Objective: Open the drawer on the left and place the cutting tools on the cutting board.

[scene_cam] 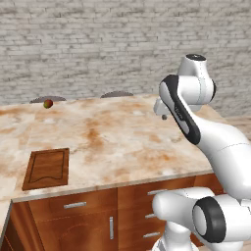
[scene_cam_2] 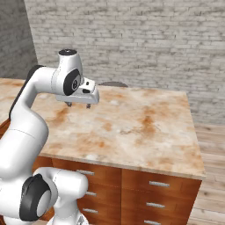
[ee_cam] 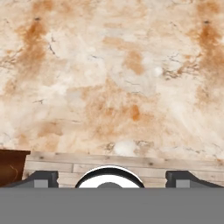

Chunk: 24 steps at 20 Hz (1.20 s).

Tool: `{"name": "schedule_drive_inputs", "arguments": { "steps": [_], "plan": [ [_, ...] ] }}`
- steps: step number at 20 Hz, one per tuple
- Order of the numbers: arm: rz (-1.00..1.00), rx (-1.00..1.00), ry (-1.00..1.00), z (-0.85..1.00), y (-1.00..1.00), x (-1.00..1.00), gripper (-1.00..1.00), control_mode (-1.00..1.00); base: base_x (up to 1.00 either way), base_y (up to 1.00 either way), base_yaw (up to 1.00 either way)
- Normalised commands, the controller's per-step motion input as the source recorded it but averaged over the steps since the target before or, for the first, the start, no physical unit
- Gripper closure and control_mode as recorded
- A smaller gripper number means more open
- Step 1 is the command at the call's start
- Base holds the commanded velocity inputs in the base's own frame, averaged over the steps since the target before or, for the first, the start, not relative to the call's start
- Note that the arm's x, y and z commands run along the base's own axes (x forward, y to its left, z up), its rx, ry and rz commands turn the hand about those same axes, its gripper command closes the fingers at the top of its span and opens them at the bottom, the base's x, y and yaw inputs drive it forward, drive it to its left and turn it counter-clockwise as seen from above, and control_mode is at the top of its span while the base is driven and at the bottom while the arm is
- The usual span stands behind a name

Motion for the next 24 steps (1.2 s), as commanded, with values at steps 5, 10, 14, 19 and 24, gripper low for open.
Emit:
{"name": "schedule_drive_inputs", "arguments": {
  "steps": [5,10,14,19,24],
  "plan": [
    [0.0,0.0,0.0,0.0,0.0,0.0,-1.0,-1.0,0.0,0.0,0.0],
    [-0.03,0.0,0.0,-0.04,0.0,-0.01,-1.0,-1.0,0.0,0.0,0.0],
    [-0.06,0.0,-0.01,-0.01,0.0,-0.03,-1.0,-1.0,0.0,0.0,0.0],
    [-0.11,0.0,-0.1,0.0,0.03,-0.07,-1.0,-1.0,0.0,0.0,0.0],
    [-0.01,-0.17,-0.16,-0.14,0.75,-0.38,-1.0,-1.0,0.0,0.0,0.0]
  ]
}}
